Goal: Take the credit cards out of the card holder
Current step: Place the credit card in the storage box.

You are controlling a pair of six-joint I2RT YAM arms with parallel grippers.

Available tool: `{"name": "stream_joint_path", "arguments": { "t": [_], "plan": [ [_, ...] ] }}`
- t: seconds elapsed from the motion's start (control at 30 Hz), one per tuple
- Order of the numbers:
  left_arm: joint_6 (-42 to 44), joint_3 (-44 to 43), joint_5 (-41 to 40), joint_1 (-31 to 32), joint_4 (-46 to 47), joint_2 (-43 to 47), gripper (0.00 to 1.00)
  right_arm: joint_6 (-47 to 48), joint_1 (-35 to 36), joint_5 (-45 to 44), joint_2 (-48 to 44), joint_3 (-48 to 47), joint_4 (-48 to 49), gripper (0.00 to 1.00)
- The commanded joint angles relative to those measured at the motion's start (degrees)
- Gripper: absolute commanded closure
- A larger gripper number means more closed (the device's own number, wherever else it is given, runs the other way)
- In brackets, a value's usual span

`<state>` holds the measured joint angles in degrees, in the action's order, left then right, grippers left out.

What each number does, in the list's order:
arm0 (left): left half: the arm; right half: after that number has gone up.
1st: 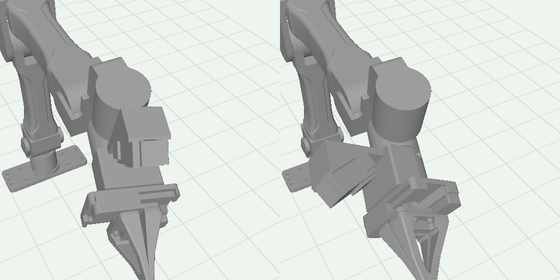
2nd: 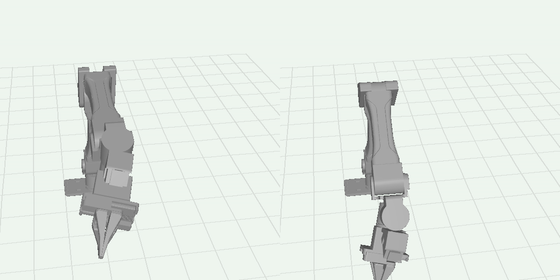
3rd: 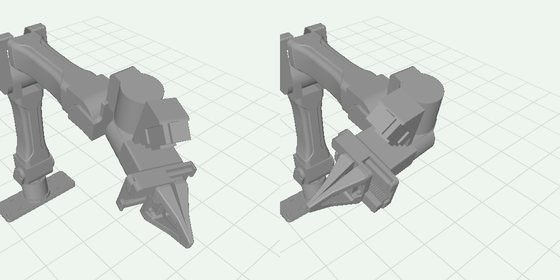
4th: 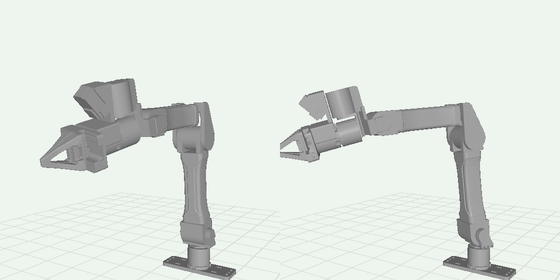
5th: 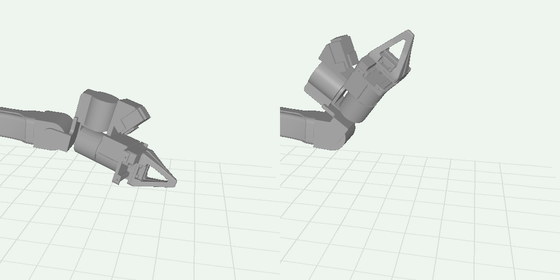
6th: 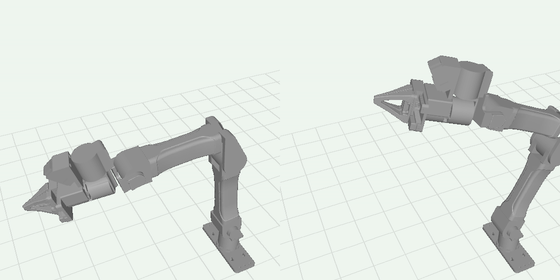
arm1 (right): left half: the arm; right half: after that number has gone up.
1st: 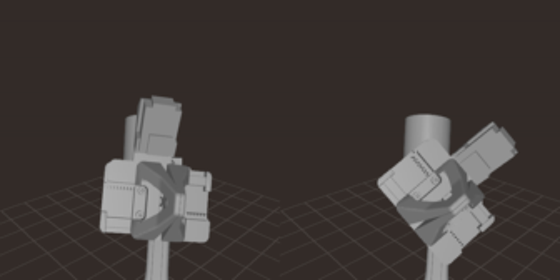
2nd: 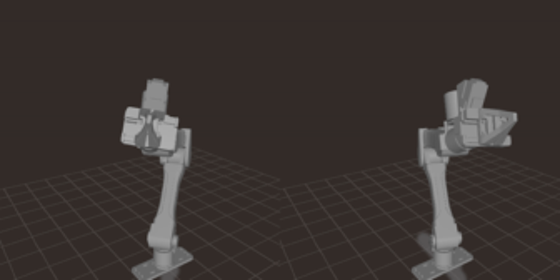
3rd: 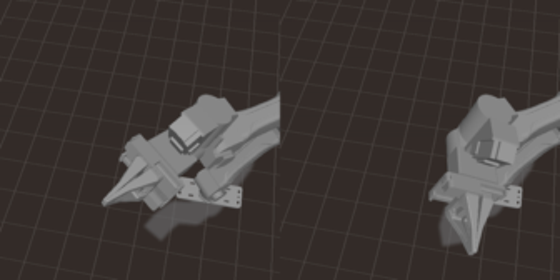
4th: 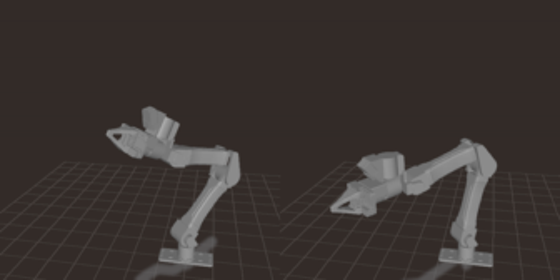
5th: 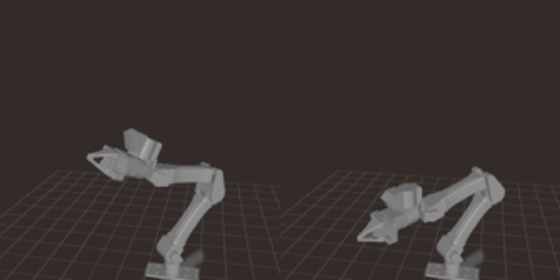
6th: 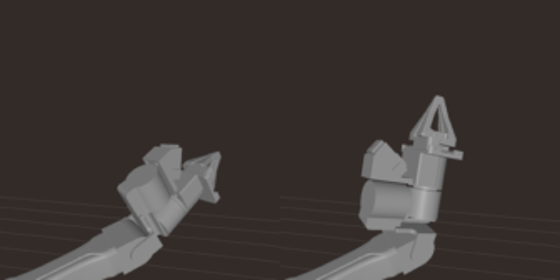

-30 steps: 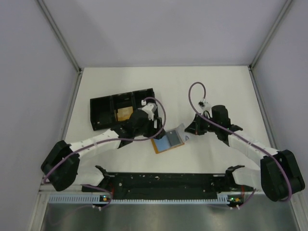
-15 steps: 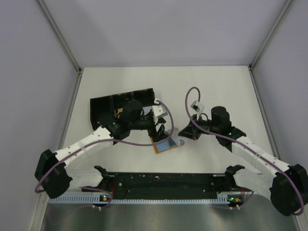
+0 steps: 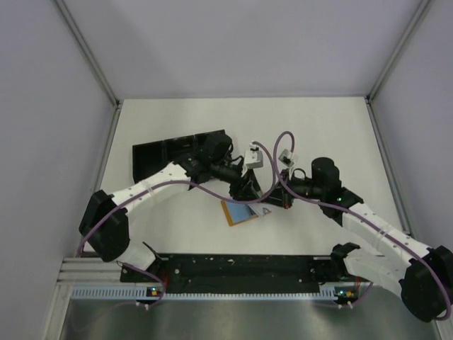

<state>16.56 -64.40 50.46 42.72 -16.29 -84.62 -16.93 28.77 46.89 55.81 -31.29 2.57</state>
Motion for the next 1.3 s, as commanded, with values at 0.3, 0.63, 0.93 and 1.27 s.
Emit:
{"name": "stream_joint_path", "arguments": {
  "t": [0.3,0.63,0.93,1.27],
  "plan": [
    [2.7,-4.0,9.5,-0.8,-6.2,-2.6,0.86,1.1,0.7,2.2,-1.8,-0.6,4.6,1.0],
    [-5.0,1.3,1.1,-6.2,0.5,3.4,1.0,1.3,0.7,-5.8,-3.6,0.8,3.8,0.52],
    [-24.4,13.8,-30.4,-18.1,17.6,14.5,1.0,0.7,0.7,-20.7,-5.1,2.5,2.2,0.08],
    [-33.0,5.6,-45.4,-23.0,16.6,3.2,1.0,-1.0,0.8,-26.7,-4.3,4.5,2.9,0.05]
  ]
}}
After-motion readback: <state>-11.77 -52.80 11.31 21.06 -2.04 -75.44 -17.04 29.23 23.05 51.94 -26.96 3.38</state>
